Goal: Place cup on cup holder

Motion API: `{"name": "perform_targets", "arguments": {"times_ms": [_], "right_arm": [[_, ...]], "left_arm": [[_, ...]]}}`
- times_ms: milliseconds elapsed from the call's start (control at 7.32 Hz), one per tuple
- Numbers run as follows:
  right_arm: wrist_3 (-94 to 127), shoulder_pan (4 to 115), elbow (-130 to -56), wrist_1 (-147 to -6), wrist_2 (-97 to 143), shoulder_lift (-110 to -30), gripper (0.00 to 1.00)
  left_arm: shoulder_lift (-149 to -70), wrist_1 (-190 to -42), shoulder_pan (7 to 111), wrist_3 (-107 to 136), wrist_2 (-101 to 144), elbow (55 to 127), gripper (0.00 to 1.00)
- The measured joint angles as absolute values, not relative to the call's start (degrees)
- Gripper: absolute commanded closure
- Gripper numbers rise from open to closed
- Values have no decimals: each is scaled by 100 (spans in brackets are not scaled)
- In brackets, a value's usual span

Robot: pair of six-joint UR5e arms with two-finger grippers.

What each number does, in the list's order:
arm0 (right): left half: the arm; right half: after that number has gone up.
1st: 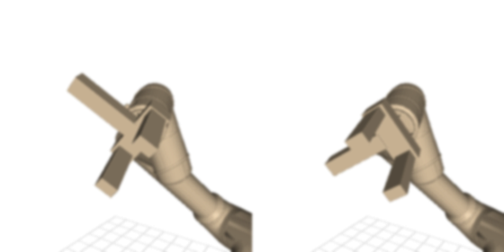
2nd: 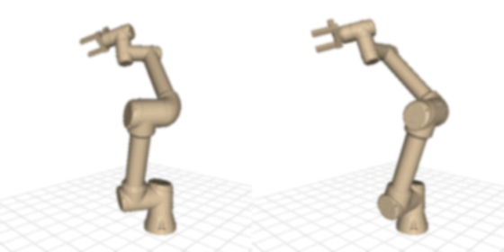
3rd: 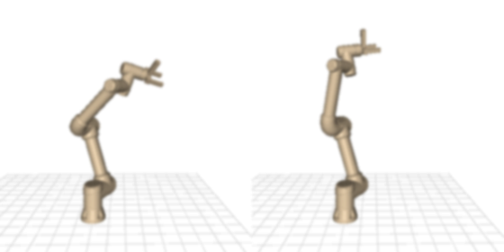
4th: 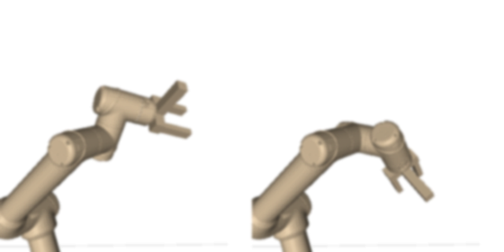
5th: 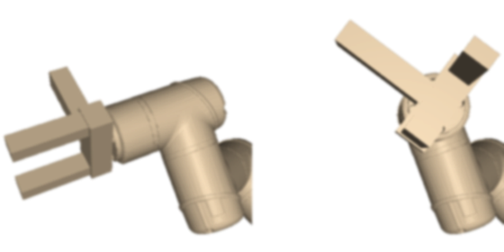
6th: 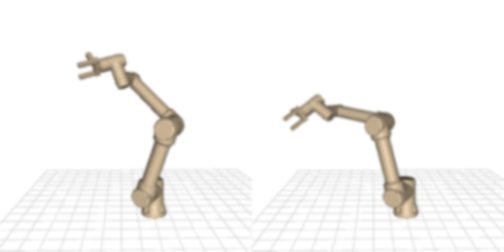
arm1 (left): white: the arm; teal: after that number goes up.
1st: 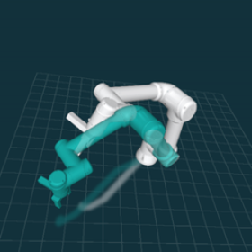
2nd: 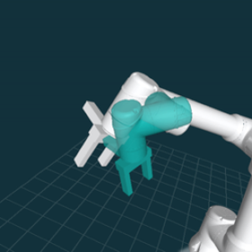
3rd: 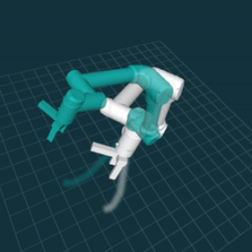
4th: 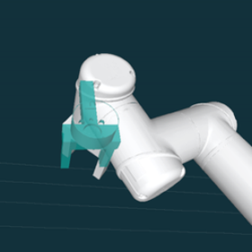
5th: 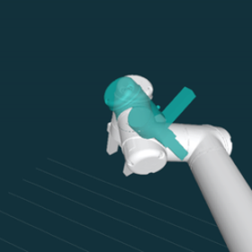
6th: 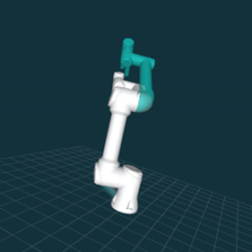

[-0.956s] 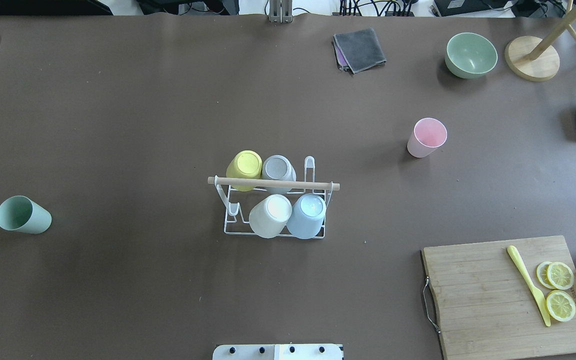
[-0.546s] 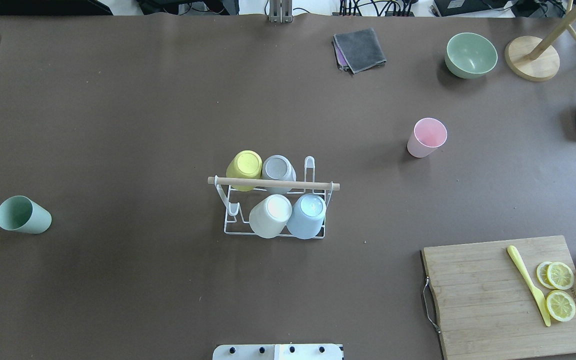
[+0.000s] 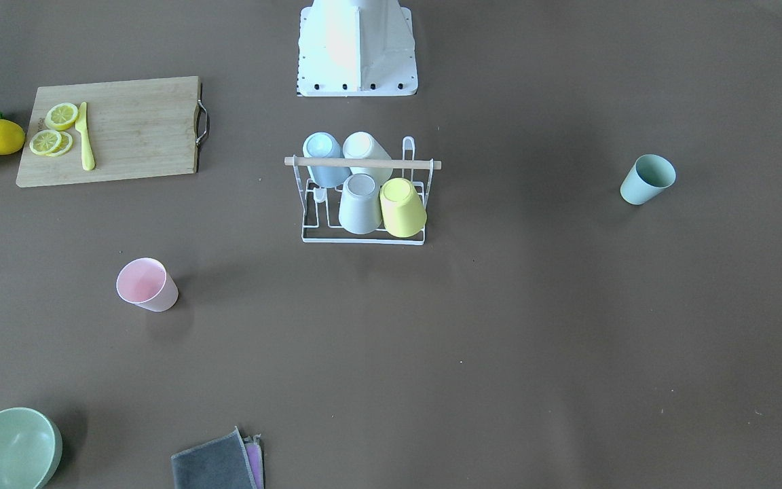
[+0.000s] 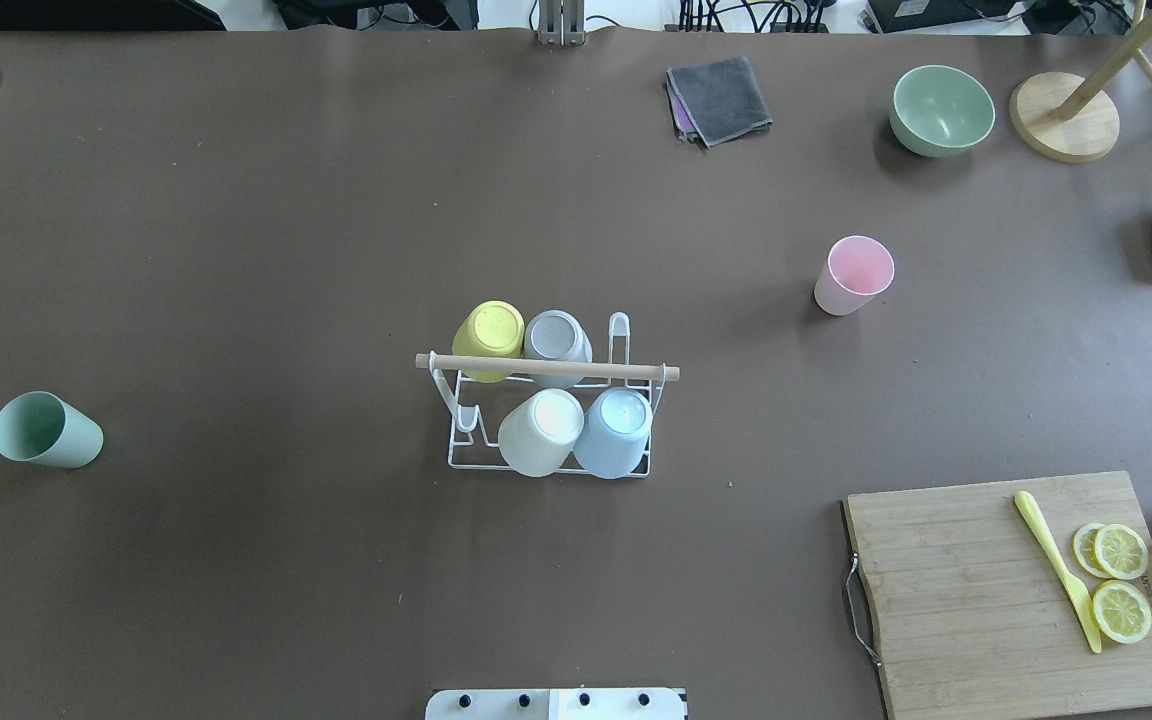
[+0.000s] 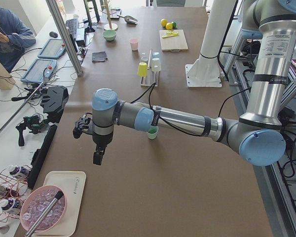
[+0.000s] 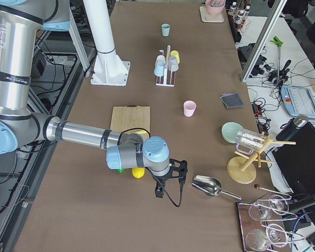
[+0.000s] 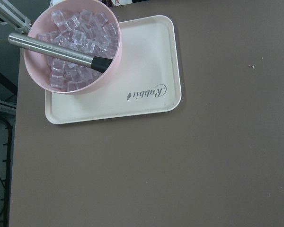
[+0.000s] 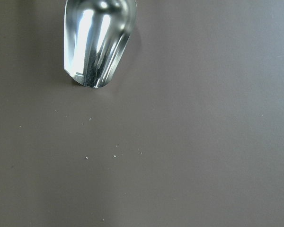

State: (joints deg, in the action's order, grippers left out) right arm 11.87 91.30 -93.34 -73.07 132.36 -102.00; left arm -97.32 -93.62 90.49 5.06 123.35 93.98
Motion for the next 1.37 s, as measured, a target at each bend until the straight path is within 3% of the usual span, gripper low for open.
{"name": "perform_targets", "arguments": {"times_ms": [546,1366], "right_arm": [[1228,9129,-9319,-7320,13208,-10162,0],[1179,9136,-9408,-7346,13223,-10178,0]], "left_arm": [[-10668,-7813,8805,401,12039,8627,2],[-11868,-6384,7388,319,11921,7555,2]]}}
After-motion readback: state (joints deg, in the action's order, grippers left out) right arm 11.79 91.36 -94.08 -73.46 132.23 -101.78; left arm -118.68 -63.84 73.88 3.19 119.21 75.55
